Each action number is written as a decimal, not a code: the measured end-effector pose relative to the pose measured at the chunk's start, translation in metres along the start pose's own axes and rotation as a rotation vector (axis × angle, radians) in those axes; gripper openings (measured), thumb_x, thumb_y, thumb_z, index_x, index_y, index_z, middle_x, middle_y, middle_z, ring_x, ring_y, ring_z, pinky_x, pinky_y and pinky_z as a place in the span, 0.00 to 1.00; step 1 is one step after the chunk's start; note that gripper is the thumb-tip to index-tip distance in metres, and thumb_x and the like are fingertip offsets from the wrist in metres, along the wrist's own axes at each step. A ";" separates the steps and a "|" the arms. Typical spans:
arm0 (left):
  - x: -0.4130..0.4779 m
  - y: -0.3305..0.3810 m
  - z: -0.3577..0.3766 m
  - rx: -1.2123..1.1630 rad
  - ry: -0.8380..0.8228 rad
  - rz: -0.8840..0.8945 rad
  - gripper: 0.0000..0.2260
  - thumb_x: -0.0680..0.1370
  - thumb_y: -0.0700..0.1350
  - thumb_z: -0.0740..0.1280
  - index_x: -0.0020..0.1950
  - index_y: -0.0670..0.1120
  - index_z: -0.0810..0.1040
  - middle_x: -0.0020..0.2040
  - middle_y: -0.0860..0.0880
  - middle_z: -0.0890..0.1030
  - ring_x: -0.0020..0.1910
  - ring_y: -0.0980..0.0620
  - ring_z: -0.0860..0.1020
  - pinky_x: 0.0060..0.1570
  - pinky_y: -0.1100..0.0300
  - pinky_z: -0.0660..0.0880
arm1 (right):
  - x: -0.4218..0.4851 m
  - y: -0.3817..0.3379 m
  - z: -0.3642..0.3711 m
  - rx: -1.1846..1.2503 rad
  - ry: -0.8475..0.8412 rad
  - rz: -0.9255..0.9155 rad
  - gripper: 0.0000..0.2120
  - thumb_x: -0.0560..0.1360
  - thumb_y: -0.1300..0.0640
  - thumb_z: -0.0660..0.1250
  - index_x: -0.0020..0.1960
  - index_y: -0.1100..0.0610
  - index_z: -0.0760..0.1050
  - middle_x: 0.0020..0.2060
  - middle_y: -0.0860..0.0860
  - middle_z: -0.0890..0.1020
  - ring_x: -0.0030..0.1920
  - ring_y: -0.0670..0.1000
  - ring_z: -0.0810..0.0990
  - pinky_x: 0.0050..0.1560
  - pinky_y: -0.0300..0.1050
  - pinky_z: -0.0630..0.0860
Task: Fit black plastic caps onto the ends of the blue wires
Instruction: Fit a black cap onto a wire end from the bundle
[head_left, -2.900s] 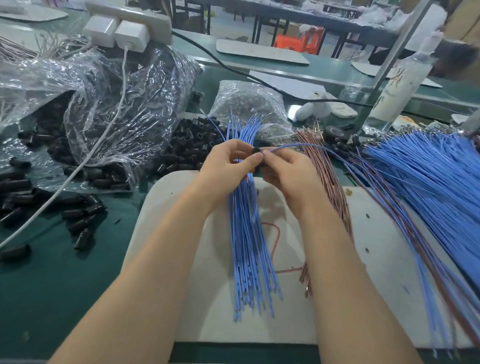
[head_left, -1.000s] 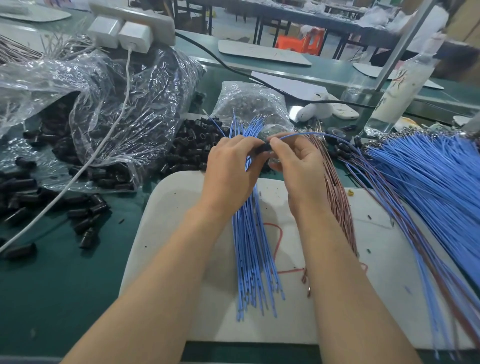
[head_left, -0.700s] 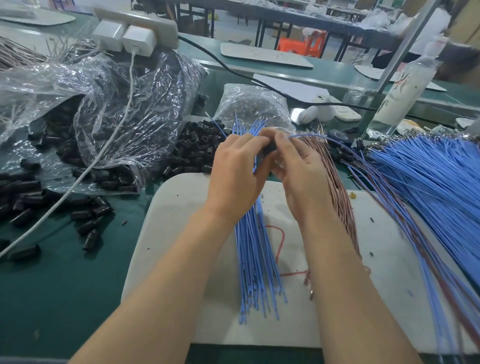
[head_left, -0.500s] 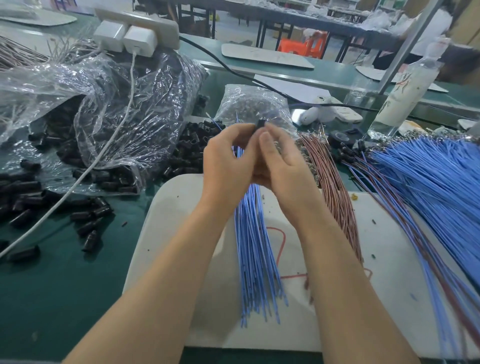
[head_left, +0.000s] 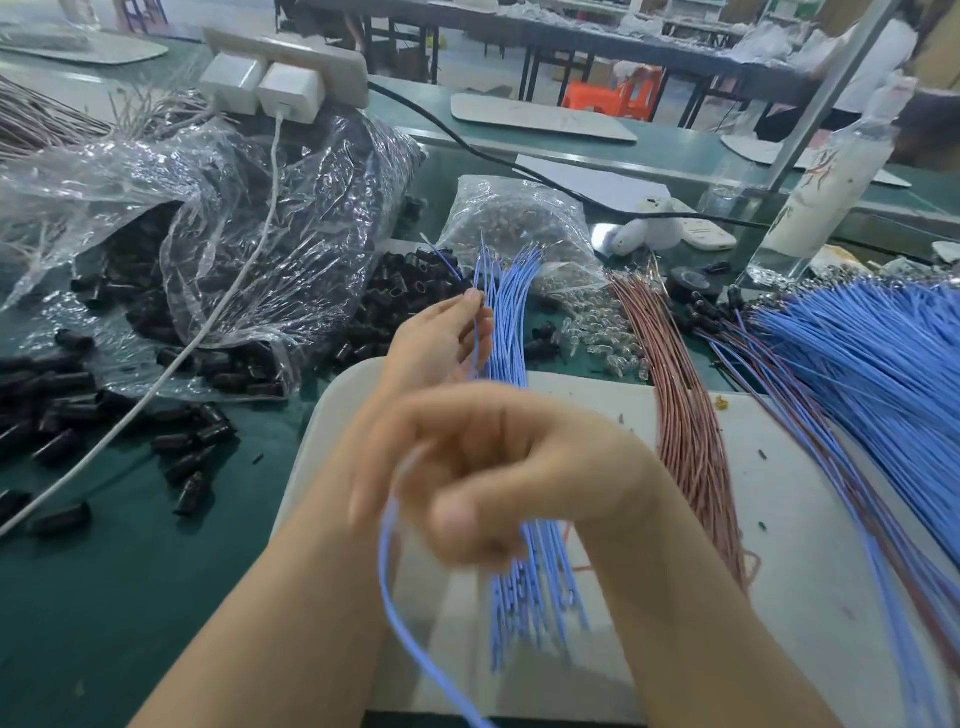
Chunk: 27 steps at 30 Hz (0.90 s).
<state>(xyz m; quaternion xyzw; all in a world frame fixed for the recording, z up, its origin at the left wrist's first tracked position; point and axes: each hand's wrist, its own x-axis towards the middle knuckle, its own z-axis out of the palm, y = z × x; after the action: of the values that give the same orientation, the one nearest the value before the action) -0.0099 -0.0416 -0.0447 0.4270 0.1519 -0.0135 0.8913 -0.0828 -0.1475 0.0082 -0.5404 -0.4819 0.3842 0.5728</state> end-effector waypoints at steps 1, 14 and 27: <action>-0.002 -0.002 0.000 0.035 -0.033 0.011 0.07 0.80 0.41 0.63 0.42 0.46 0.75 0.26 0.53 0.77 0.25 0.60 0.75 0.26 0.69 0.73 | 0.000 0.003 -0.004 0.051 0.088 -0.026 0.12 0.75 0.69 0.57 0.49 0.56 0.74 0.27 0.39 0.77 0.23 0.37 0.69 0.25 0.28 0.65; -0.012 -0.006 0.009 0.199 -0.103 0.163 0.02 0.77 0.38 0.67 0.48 0.44 0.76 0.38 0.50 0.83 0.34 0.55 0.81 0.33 0.64 0.77 | -0.002 0.057 -0.065 -0.251 1.282 0.245 0.09 0.78 0.57 0.65 0.44 0.60 0.79 0.33 0.51 0.80 0.24 0.40 0.70 0.29 0.35 0.67; -0.005 -0.009 0.007 0.260 -0.013 0.228 0.03 0.76 0.42 0.69 0.46 0.45 0.76 0.37 0.51 0.80 0.34 0.56 0.77 0.41 0.62 0.72 | -0.004 0.056 -0.063 -0.478 1.228 0.233 0.05 0.76 0.60 0.67 0.43 0.59 0.82 0.30 0.46 0.82 0.31 0.37 0.78 0.39 0.29 0.73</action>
<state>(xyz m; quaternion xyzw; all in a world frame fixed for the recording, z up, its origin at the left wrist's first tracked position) -0.0144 -0.0530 -0.0458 0.5529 0.0938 0.0654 0.8253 -0.0186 -0.1601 -0.0444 -0.8214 -0.0786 -0.0512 0.5627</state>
